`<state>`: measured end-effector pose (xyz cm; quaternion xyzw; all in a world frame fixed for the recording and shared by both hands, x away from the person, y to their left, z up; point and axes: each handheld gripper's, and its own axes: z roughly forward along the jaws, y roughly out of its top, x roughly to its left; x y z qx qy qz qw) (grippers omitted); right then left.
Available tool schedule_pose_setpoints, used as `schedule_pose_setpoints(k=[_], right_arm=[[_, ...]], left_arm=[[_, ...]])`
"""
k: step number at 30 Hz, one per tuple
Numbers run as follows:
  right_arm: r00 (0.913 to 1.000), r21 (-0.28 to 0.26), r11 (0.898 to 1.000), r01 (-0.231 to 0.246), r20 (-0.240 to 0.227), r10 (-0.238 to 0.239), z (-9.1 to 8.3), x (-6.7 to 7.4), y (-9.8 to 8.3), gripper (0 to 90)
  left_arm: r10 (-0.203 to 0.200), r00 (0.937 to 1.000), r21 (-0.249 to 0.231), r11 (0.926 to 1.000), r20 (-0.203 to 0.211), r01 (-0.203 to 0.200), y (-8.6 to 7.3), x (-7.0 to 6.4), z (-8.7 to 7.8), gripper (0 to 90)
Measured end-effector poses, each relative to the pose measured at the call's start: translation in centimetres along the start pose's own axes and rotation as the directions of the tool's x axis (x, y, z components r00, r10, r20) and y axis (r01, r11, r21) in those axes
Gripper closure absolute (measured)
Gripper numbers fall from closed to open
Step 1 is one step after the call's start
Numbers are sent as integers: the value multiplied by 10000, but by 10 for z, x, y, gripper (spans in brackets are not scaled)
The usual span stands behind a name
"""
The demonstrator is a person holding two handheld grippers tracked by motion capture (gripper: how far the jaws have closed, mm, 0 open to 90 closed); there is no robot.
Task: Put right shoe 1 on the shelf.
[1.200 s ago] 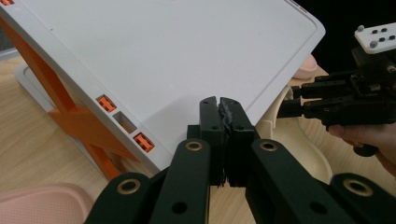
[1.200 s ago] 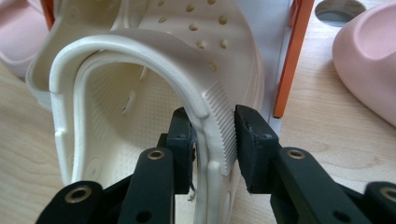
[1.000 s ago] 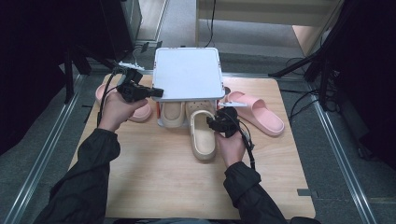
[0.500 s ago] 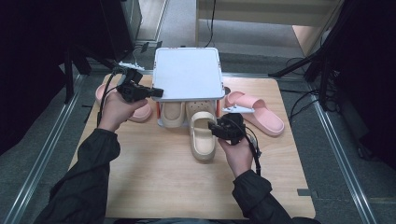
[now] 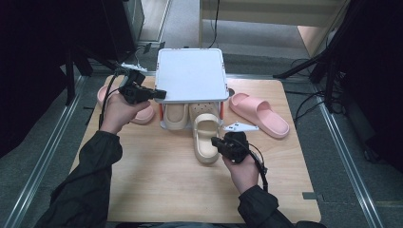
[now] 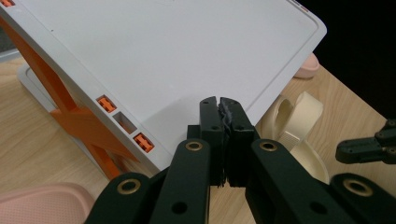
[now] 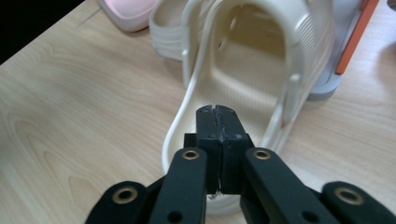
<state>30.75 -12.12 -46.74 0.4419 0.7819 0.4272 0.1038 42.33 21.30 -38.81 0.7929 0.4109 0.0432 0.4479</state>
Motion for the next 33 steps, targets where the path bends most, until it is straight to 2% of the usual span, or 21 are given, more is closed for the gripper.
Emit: schedule_pose_setpoints(k=[5, 10, 14, 17, 21, 25, 28, 33], right_arm=[[9998, -36, 9999, 142, -105, -142, -3, 8, -15, 900], [9990, 210, 9990, 401, -223, -396, -5, 17, -36, 900], [9981, 684, 9975, 200, -595, -160, 1, 19, -50, 900], [9976, 1021, 9939, 429, -578, -371, 7, 20, -57, 900], [9977, 1339, 9893, 581, -414, -530, 15, 18, -59, 900], [9976, 1409, 9879, 643, -342, -600, 21, 16, -58, 900], [9980, 1296, 9903, 493, -449, -438, 24, 15, -56, 900], [9978, 1065, 9928, 547, -432, -504, 27, 16, -49, 900]], left_arm=[[-5, 10000, -2, 10000, -22, 5, 0, 0, 0, 885], [-22, 10000, -9, 10000, -26, 22, 0, -1, 0, 885], [-4, 10000, 6, 10000, -21, 4, 0, -1, 0, 885], [-23, 10000, 0, 10000, -30, 23, 0, -1, 0, 885], [7, 10000, -2, 10000, -11, -7, 0, 0, 0, 885], [-1, 10000, -6, 10000, 2, 1, 0, 0, 0, 885], [-13, 10000, -1, 10000, 9, 13, 0, 0, 0, 885], [-19, 10000, -6, 10000, 6, 19, 0, 0, 0, 885]])
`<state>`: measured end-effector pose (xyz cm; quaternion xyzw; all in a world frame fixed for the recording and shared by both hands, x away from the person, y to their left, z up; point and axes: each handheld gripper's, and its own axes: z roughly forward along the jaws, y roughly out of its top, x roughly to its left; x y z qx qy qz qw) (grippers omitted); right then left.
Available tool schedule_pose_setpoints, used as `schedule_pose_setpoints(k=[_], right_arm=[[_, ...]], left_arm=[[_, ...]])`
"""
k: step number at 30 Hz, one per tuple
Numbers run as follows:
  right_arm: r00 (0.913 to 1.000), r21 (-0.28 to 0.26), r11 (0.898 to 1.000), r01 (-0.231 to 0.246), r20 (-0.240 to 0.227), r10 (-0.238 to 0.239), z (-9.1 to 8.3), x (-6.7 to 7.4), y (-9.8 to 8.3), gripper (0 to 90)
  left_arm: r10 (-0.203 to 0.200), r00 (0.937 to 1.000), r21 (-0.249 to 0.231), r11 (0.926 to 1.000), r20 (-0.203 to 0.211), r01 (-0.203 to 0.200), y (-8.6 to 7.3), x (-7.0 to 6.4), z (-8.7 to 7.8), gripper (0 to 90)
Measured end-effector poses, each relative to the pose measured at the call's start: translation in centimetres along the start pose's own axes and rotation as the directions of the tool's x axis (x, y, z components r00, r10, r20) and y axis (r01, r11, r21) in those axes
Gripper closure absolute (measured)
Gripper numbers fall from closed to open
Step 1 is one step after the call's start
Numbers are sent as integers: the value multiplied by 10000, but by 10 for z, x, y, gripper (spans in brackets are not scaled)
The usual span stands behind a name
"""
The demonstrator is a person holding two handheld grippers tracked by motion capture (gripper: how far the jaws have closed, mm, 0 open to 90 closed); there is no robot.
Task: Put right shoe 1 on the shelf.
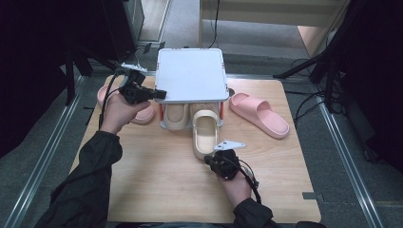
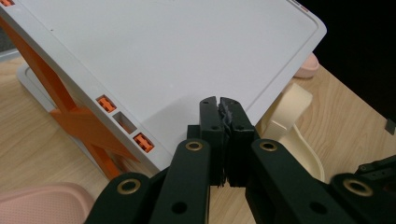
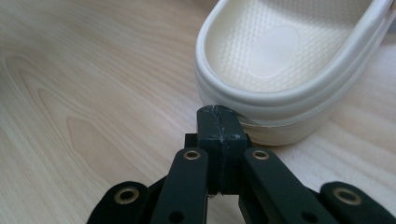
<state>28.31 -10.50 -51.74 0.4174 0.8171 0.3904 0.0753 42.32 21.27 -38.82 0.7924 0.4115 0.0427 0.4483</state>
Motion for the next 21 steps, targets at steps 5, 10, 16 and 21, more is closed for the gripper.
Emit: schedule_pose_setpoints(k=[5, 10, 16, 21], right_arm=[[9999, -250, 9997, 82, 98, -80, -1, -2, 12, 900], [9998, -304, 9995, 34, 222, -27, 5, -7, 19, 900], [9995, -466, 9989, -111, 302, 125, 14, -12, 27, 900], [9991, -544, 9985, -83, 401, 105, 21, -16, 38, 900]], left_arm=[[-8, 10000, -5, 10000, 11, 8, 0, 0, 0, 884], [-2, 10000, -10, 10000, 19, 2, 0, 0, 0, 884], [6, 10000, -13, 10000, 40, -6, 0, 1, 0, 885], [13, 10000, -15, 10000, 39, -13, 0, 1, 0, 885]])
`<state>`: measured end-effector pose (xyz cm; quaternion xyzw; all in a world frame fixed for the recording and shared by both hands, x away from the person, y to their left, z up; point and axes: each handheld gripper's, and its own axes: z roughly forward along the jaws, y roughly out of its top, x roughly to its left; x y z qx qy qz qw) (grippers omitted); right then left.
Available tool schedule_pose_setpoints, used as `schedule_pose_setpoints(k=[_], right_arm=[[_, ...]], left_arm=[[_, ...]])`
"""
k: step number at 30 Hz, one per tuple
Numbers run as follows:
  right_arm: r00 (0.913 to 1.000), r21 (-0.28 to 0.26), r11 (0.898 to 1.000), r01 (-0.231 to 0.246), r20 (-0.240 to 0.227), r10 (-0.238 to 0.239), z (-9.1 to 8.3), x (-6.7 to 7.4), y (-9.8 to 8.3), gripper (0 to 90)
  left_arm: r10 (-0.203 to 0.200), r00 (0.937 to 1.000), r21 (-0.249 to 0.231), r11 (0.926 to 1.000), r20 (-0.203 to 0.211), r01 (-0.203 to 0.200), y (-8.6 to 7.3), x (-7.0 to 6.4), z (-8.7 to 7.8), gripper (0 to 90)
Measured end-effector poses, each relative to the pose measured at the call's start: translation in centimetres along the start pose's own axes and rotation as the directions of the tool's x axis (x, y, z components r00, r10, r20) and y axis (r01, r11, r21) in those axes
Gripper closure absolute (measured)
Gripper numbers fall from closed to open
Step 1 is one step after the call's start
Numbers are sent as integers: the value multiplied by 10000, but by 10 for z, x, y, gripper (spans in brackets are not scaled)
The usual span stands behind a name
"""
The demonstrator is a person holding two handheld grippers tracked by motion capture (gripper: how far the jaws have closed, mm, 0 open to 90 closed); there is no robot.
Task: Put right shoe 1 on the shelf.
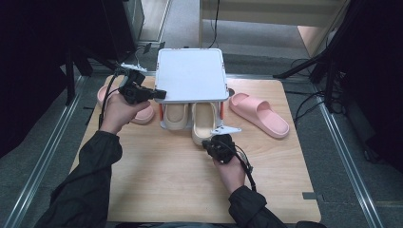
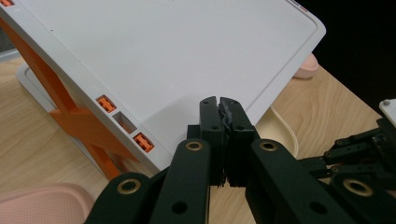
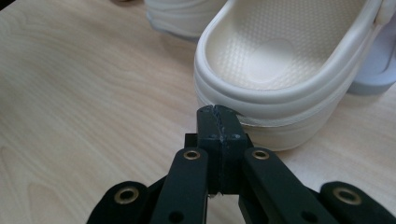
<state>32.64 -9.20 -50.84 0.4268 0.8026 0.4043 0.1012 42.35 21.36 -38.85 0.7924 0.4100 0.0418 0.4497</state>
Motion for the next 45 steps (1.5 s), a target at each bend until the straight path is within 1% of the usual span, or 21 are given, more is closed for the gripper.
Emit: schedule_pose_setpoints(k=[3, 7, 11, 15, 17, 20, 22, 26, 28, 30, 33, 36, 38, 41, 43, 44, 45], right_arm=[[10000, -15, 10000, -47, 55, 47, 3, -3, 6, 900], [9999, -53, 10000, 11, 148, -10, 8, -8, 14, 900], [9997, -55, 10000, -28, 254, 30, 14, -17, 19, 900], [9996, -37, 9996, -288, 68, 289, 19, -26, 25, 900], [9997, 4, 9998, -215, 97, 215, 22, -29, 28, 900], [9997, 26, 9998, -208, 148, 208, 24, -32, 31, 900], [9997, -35, 9997, -241, 82, 241, 26, -34, 32, 900], [9997, -114, 9999, -88, 218, 91, 29, -37, 33, 900], [9998, -145, 9998, -136, 146, 138, 30, -38, 34, 900], [9997, -89, 9997, -228, 115, 229, 30, -38, 34, 898], [10000, -110, 9999, -57, -41, 57, 24, -36, 32, 898], [9995, -254, 9996, 80, -293, -87, 13, -32, 28, 872], [9985, -327, 9992, 242, -482, -257, 4, -30, 26, 835], [9954, -463, 9983, 367, -871, -406, -10, -29, 23, 743], [9906, -537, 9980, 326, -1308, -394, -17, -29, 20, 689], [9884, -544, 9978, 369, -1451, -444, -21, -28, 19, 679], [9868, -591, 9972, 460, -1526, -545, -26, -27, 17, 656]], left_arm=[[-1, 10000, -7, 10000, 11, 1, 0, 0, 0, 885], [-6, 10000, -3, 10000, 6, 6, 0, 0, 0, 885], [-4, 10000, -5, 10000, 11, 4, 0, 0, 0, 884], [8, 10000, -4, 10000, 11, -7, 0, 0, 0, 884], [-1, 10000, -8, 10000, 14, 1, 0, 0, 0, 884], [30, 10000, -31, 10000, 4, -30, 0, 0, 0, 880], [41, 10000, -54, 10000, 15, -41, 0, 0, 1, 879], [90, 9999, -37, 10000, -89, -90, 0, -1, 1, 879], [218, 9995, -37, 9998, -215, -219, 0, -3, 1, 877], [207, 9996, -49, 9998, -190, -208, 0, -3, 1, 865], [108, 9999, -71, 9999, -127, -109, 0, -3, 0, 834], [138, 9984, -57, 9999, -545, -141, 1, -6, -2, 781], [25, 9987, 23, 10000, -510, -24, 2, -6, -4, 728], [-18, 9987, 93, 10000, -514, 23, 2, -8, -9, 617], [-152, 9990, -38, 9999, -431, 151, 1, -9, -15, 564], [-259, 9989, -152, 9996, -396, 253, 1, -11, -19, 534], [-280, 9989, -209, 9994, -386, 272, 1, -11, -21, 505]])
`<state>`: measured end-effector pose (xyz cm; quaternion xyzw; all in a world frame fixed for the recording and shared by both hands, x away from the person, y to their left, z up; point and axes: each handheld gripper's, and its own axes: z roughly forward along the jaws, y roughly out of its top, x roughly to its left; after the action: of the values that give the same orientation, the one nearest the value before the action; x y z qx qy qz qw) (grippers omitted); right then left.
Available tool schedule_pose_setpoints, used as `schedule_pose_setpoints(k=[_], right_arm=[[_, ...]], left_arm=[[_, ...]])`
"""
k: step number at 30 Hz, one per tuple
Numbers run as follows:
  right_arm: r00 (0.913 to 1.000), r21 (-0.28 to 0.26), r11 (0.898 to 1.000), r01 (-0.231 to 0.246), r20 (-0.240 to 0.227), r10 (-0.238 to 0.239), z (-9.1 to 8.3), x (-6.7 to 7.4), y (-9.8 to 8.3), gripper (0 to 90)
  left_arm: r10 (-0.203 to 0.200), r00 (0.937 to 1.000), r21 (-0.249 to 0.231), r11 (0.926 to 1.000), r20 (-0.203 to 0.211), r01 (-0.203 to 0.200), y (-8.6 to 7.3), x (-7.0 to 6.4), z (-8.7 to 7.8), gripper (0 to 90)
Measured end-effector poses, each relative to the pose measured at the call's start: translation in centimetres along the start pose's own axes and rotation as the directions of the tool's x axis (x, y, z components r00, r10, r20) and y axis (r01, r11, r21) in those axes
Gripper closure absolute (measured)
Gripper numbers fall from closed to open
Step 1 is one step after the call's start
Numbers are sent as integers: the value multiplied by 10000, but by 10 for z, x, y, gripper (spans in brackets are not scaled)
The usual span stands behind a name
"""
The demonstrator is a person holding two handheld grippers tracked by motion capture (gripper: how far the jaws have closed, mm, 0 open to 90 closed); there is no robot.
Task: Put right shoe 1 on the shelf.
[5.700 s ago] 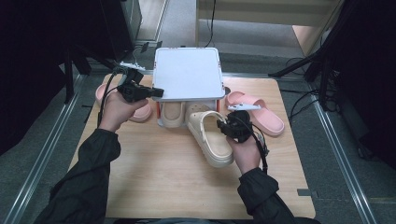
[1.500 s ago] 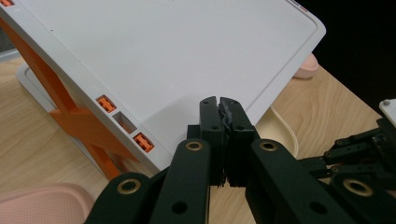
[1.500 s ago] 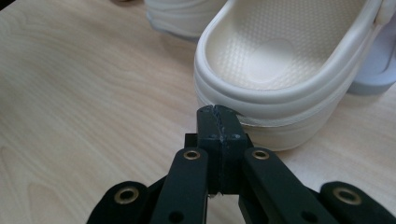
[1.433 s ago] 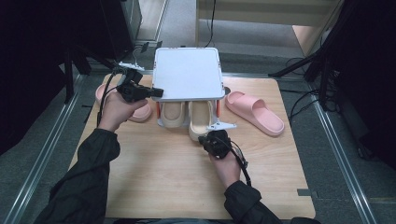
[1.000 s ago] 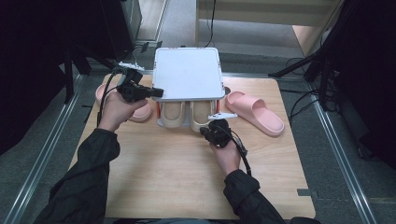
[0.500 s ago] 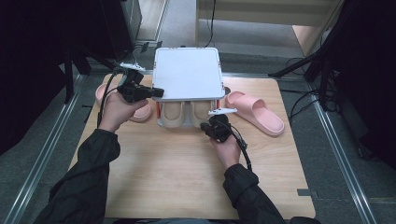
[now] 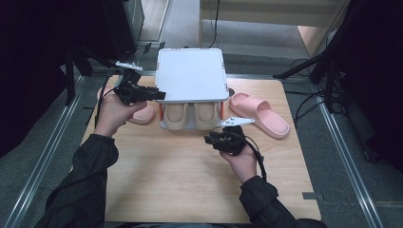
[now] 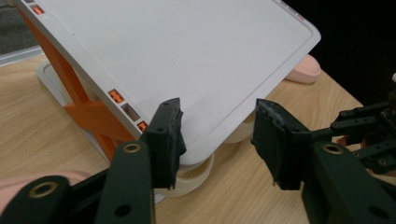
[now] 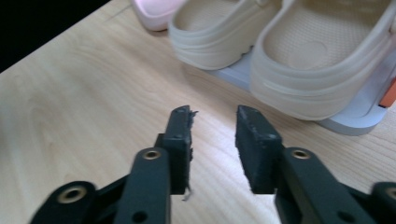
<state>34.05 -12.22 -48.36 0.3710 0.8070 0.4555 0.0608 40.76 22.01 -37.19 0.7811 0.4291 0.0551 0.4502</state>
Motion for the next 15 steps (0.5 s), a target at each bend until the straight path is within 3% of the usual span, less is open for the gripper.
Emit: schedule_pose_setpoints(k=[6, 15], right_arm=[[9983, -35, 9995, 313, -482, -314, -17, 6, -1, 568], [9978, 137, 9988, 480, -466, -473, -38, -2, -15, 514]], left_arm=[[-28, 9997, -363, 9993, -255, 19, -5, -2, -17, 429], [-642, 9945, -278, 9977, -828, 621, -20, 12, -28, 419]])
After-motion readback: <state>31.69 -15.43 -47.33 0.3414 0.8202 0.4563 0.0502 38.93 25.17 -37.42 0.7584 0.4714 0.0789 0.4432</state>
